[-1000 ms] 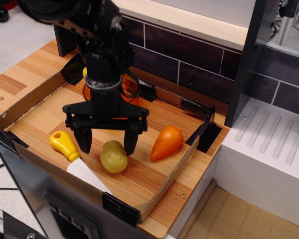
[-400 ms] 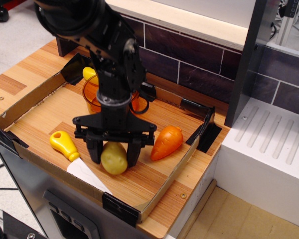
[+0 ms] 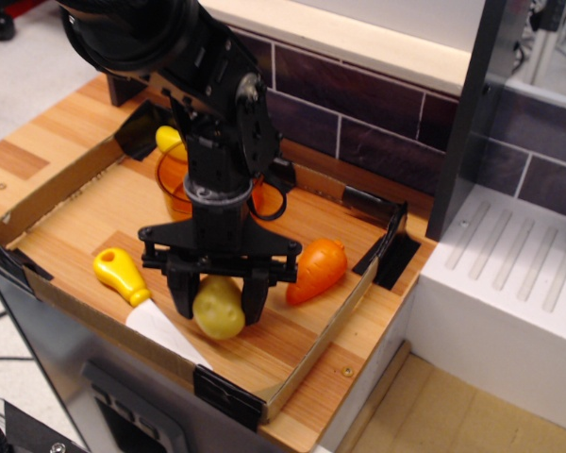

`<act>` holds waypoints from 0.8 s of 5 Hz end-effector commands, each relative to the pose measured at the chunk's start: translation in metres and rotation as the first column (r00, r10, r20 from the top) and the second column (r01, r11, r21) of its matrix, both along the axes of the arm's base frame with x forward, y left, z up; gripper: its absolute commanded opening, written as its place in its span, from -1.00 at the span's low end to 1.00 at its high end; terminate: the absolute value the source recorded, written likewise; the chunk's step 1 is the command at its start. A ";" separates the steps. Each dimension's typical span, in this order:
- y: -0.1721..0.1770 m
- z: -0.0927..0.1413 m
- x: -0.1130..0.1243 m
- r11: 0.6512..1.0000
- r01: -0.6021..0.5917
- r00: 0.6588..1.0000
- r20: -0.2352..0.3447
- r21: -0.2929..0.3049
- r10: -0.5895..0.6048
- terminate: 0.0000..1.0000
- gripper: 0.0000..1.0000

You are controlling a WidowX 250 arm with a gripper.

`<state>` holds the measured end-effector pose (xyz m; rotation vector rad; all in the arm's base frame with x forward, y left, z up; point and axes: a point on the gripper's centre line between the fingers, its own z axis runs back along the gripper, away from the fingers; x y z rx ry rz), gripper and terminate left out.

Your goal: Put potato in pot

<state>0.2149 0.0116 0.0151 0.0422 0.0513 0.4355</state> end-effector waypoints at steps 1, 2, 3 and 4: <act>0.022 0.085 0.045 0.981 -0.181 0.977 0.101 -0.070 0.187 -1.00 -1.00; 0.047 0.098 0.074 0.955 -0.294 0.939 0.173 -0.039 0.296 -1.00 -1.00; 0.061 0.093 0.089 0.944 -0.330 0.926 0.190 -0.015 0.326 -1.00 -1.00; 0.075 0.081 0.097 0.934 -0.356 0.916 0.193 -0.006 0.351 -1.00 -1.00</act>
